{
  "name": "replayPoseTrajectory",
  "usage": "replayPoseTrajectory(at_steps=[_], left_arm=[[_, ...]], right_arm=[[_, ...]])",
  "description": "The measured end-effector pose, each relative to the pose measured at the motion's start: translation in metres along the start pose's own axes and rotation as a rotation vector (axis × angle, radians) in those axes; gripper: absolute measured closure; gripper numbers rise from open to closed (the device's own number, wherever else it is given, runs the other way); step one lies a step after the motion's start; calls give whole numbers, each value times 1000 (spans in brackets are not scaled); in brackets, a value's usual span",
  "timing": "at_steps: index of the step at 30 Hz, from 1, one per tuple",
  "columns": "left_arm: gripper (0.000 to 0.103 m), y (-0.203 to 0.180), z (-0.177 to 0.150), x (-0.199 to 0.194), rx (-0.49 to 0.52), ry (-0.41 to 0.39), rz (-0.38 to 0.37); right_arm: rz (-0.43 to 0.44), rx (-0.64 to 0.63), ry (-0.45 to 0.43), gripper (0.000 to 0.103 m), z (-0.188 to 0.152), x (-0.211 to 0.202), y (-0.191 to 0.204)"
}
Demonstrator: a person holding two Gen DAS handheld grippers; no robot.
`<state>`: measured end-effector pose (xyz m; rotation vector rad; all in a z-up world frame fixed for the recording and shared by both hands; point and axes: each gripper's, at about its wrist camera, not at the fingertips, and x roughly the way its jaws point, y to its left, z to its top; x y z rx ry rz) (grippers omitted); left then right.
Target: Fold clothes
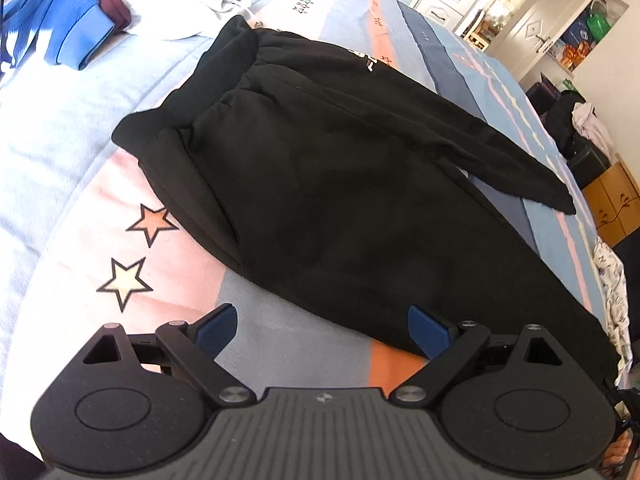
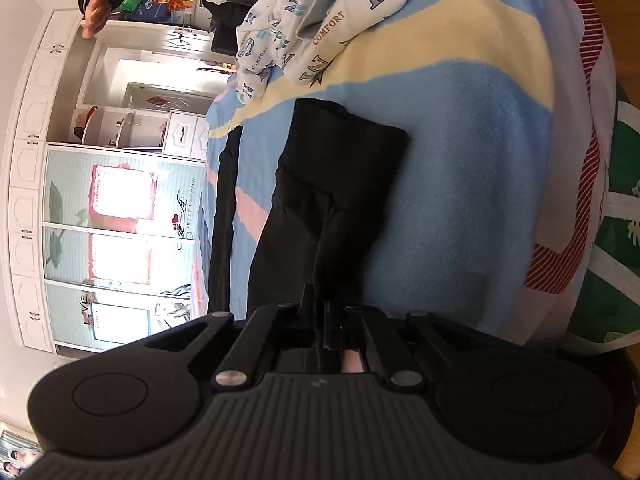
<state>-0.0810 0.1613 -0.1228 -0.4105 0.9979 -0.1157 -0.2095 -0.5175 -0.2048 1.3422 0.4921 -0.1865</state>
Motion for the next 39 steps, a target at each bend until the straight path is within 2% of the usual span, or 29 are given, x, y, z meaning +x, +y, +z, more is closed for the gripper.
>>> replayPoseTrajectory(at_steps=[3,6,14,17,23,29,35,39], left_arm=[[10,-4,-2,0,14,2,-14],[10,-8,-5,2,28,10,-33],[10,-4,-9,11,14,38,-14],[10,7,-8,15,-37,29,-23],[9,31,-3,15,-219,-28,-117],[8,40,0,20,-342,-77,-146],[4,36,3,28,-385,-114,-161],[4,32,10,43,-386,-177,-188]], right_arm=[[-23,-124,-22,100,-3,-2,23],[-7,-177,-30,100,-3,0,42],[-10,-115,-25,100,2,5,40],[-6,-111,-20,100,2,6,37],[-3,-102,-12,100,2,8,32],[5,-88,-7,99,2,9,28],[9,-73,-4,99,2,8,22],[5,-82,-3,99,1,8,23]])
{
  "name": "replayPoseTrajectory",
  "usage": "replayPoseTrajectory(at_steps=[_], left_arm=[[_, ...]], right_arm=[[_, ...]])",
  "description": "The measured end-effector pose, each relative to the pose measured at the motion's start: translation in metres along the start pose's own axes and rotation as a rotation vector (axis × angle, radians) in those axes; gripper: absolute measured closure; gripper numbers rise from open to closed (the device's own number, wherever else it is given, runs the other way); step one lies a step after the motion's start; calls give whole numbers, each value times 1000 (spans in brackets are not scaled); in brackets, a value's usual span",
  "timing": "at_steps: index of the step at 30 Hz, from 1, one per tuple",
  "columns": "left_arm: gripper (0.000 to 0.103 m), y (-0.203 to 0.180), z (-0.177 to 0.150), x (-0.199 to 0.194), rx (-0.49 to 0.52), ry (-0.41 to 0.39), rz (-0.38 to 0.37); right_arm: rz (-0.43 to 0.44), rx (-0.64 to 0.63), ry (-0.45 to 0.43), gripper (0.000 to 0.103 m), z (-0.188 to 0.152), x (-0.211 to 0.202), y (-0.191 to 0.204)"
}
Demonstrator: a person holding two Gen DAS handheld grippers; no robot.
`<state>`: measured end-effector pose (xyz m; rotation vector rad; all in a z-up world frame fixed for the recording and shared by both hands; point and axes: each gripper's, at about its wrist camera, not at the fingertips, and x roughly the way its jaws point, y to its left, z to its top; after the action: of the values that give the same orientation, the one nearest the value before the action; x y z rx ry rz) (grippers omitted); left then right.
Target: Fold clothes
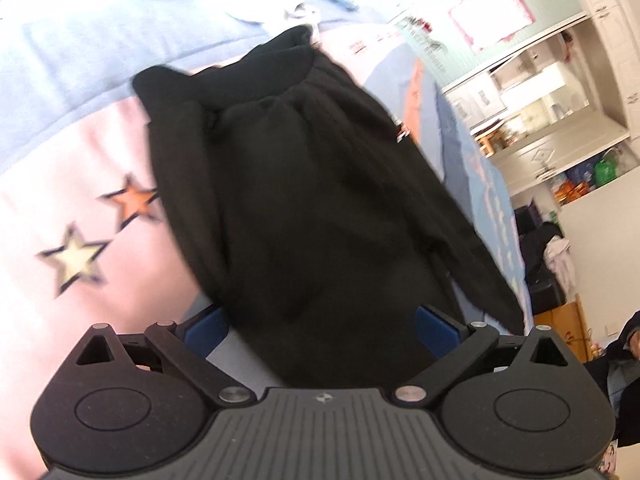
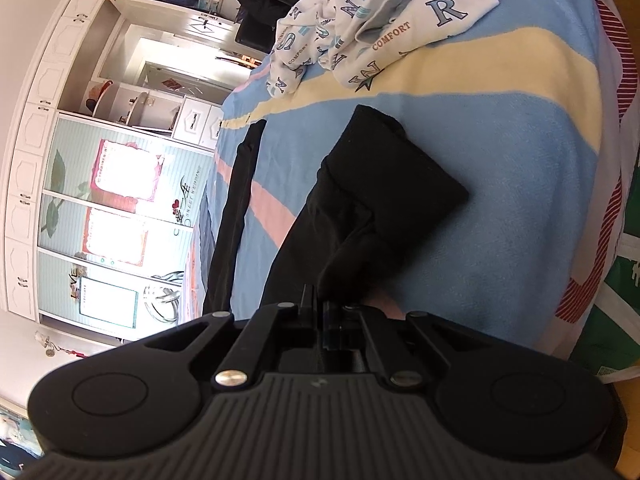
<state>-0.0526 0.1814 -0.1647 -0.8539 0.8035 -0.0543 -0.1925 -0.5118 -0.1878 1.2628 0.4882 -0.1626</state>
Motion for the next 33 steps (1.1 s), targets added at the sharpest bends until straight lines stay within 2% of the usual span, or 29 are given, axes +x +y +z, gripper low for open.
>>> replayPoseTrajectory(at_steps=[2,3,5,7,8,9,12,17,24,27,33], left_arm=[[5,-4,1,7,-6,-21,-5],[11,-5,1,8,-3,-27,-3],[32,-4,2,11,8,-18,4],[80,2,3,13,10,-2,25],[86,6,3,13,5,0,40],[90,11,4,12,-4,1,24],[94,14,4,11,1,-1,10],[96,-3,3,-5,88,-42,23],[96,-24,7,-24,142,-116,-25],[96,-28,13,-23,128,-132,-58],[96,-36,26,-18,86,-157,-100]], right_arm=[[-2,2,0,99,1,1,0],[-4,3,1,99,1,1,0],[-5,-1,1,99,1,1,1],[-10,-10,0,99,2,1,2],[-10,-12,0,99,2,1,2],[-9,-13,0,99,2,2,2],[-8,-13,2,99,2,3,2],[-3,-9,1,98,2,1,2],[35,-44,-33,99,4,-7,14],[77,-50,-45,99,8,-8,22],[153,32,-54,99,30,8,34]])
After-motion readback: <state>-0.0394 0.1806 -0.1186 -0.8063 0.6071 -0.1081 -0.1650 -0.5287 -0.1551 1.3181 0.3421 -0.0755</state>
